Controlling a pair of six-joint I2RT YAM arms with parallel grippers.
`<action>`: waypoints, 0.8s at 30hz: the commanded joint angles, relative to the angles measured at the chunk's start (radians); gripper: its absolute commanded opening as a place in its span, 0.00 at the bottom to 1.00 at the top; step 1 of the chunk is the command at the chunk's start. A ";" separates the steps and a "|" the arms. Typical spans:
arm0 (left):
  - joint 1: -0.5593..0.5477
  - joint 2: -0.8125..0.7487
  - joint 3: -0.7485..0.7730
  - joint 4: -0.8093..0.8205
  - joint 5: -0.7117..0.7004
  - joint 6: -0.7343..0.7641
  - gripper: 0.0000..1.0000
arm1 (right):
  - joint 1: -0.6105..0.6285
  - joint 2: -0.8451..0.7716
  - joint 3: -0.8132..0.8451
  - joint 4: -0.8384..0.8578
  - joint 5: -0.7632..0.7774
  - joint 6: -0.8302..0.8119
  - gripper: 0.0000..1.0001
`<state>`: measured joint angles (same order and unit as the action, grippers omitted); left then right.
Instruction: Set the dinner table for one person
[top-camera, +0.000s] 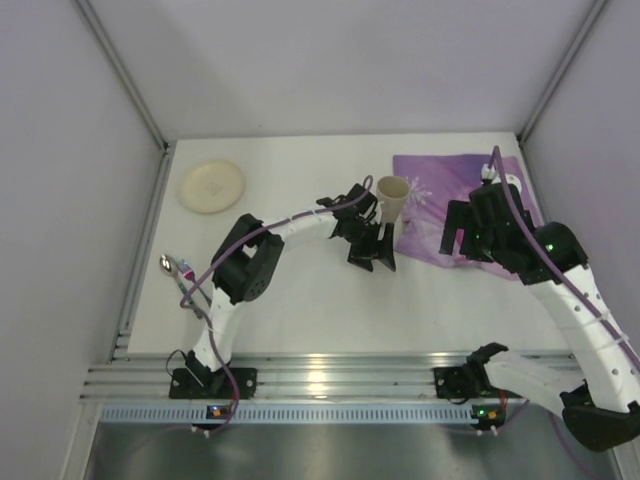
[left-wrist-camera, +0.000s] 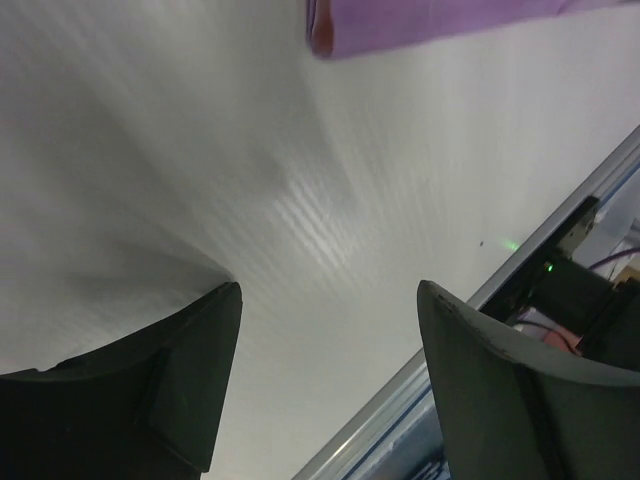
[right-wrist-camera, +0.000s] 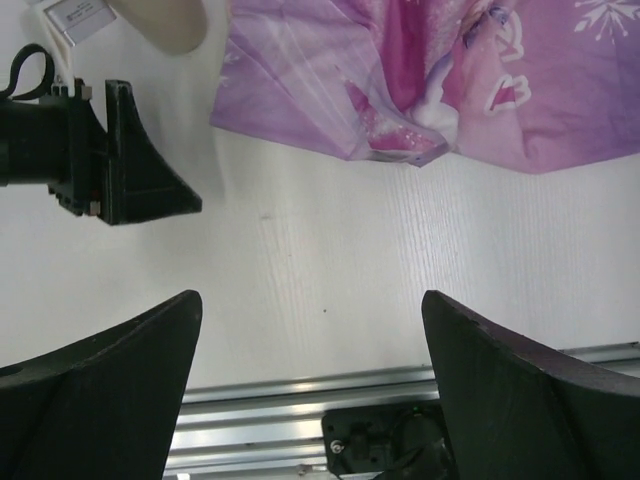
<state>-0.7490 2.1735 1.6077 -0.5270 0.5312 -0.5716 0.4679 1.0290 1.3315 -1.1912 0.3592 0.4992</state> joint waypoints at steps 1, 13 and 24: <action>-0.007 0.052 0.078 0.130 -0.035 -0.082 0.76 | -0.011 -0.052 0.040 -0.074 0.049 0.028 0.92; -0.007 0.206 0.244 0.156 -0.183 -0.159 0.73 | -0.011 -0.066 0.087 -0.179 0.098 -0.022 0.92; -0.001 0.353 0.454 -0.023 -0.250 -0.074 0.69 | -0.009 0.016 0.083 -0.090 0.057 -0.100 0.92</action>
<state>-0.7406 2.4298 1.9911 -0.4095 0.3767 -0.7303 0.4679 1.0286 1.3827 -1.3254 0.4187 0.4431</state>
